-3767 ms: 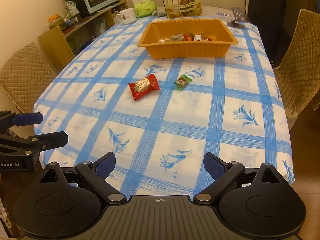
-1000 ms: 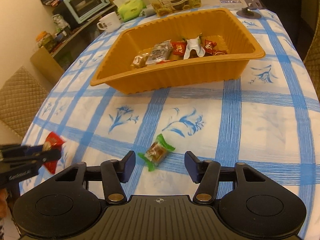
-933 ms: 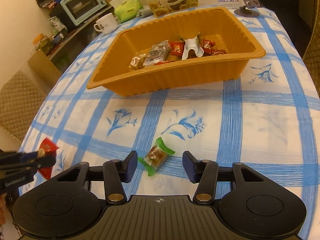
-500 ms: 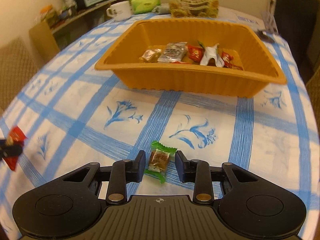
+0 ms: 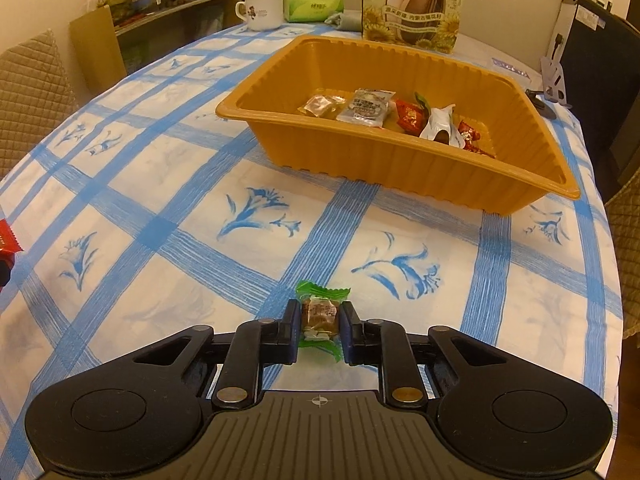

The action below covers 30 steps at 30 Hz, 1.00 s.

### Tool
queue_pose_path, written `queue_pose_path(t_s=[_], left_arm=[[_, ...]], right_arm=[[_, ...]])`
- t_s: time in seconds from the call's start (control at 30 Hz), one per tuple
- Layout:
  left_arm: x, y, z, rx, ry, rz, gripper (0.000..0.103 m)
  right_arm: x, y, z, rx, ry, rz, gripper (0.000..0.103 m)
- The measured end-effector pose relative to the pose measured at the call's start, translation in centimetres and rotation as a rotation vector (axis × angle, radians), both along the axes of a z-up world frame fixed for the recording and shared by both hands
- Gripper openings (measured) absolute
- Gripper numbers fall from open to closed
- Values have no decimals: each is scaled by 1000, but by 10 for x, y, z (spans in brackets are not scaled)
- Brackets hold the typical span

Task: Organize snacks
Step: 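Carry the red packet with the left tool while the right tool carries the green candy to the tray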

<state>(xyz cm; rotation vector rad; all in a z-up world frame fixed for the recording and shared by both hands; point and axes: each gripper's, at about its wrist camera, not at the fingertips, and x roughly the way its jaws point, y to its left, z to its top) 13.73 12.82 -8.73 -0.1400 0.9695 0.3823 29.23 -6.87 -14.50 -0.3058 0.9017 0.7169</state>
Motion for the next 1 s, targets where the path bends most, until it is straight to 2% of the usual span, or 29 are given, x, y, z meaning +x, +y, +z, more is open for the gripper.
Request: queue_pose_path(t_s=[0.13, 0.23, 0.47, 0.77, 1.0], left_arm=[[-4, -1, 4, 3, -11, -12, 24], [-6, -3, 11, 6, -24, -24, 24], [-11, -9, 32, -22, -68, -53, 24], [2, -34, 70, -27, -159, -152, 24], [31, -55, 96, -7, -219, -224, 24]], right_arm=[[1, -1, 1, 8, 22, -9, 21], [6, -8, 6, 54, 93, -38, 20], [-8, -35, 43, 177, 148, -60, 20], [-31, -78, 94, 291, 127, -67, 21], [-21, -107, 124, 335, 70, -96, 21]])
